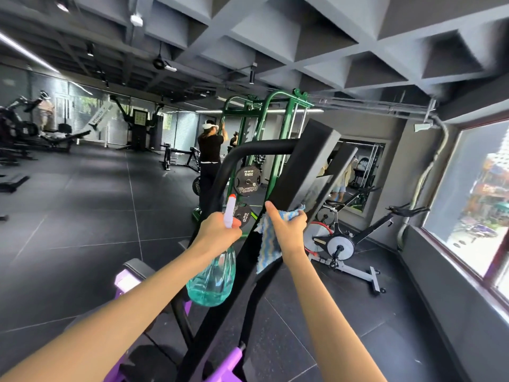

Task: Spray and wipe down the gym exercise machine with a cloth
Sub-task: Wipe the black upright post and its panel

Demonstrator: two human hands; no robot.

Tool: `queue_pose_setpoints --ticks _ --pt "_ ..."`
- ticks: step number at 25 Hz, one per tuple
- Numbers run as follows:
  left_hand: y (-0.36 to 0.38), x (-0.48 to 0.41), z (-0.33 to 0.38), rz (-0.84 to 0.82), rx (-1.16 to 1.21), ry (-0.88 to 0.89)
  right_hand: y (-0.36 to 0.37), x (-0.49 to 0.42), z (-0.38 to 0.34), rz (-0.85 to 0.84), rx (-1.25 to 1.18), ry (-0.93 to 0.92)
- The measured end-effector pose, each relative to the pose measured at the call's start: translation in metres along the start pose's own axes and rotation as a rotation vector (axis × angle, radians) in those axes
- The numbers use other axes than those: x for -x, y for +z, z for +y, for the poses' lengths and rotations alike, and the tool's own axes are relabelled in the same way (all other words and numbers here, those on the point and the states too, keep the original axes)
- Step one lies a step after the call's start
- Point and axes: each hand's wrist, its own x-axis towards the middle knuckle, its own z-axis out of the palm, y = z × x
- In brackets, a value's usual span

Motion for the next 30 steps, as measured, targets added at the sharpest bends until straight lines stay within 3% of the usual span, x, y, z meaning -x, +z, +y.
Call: queue_pose_setpoints --ticks 4,6,10,13,19,26,30 --pt "-0.007 -0.004 -0.001 0.028 -0.007 0.009 0.006 -0.008 -0.026 0.228 -0.044 -0.231" --pt "-0.01 -0.007 -0.006 0.059 -0.044 0.0 0.013 -0.004 -0.025 0.262 -0.118 -0.196" --pt "-0.017 -0.005 -0.01 0.076 -0.058 -0.013 0.013 -0.001 -0.021 0.212 -0.15 -0.126" --pt "-0.021 -0.005 -0.011 0.07 -0.04 -0.04 0.007 0.0 -0.017 0.144 0.025 -0.191" --pt "-0.013 -0.007 -0.015 -0.002 -0.012 -0.054 -0.015 -0.013 -0.014 -0.137 0.166 -0.106" --pt "-0.005 -0.003 -0.039 -0.046 -0.027 -0.066 0.01 -0.004 0.009 0.11 -0.054 -0.058" --pt "-0.002 -0.002 -0.062 -0.05 -0.044 -0.109 0.019 -0.004 0.022 0.116 -0.14 -0.073"
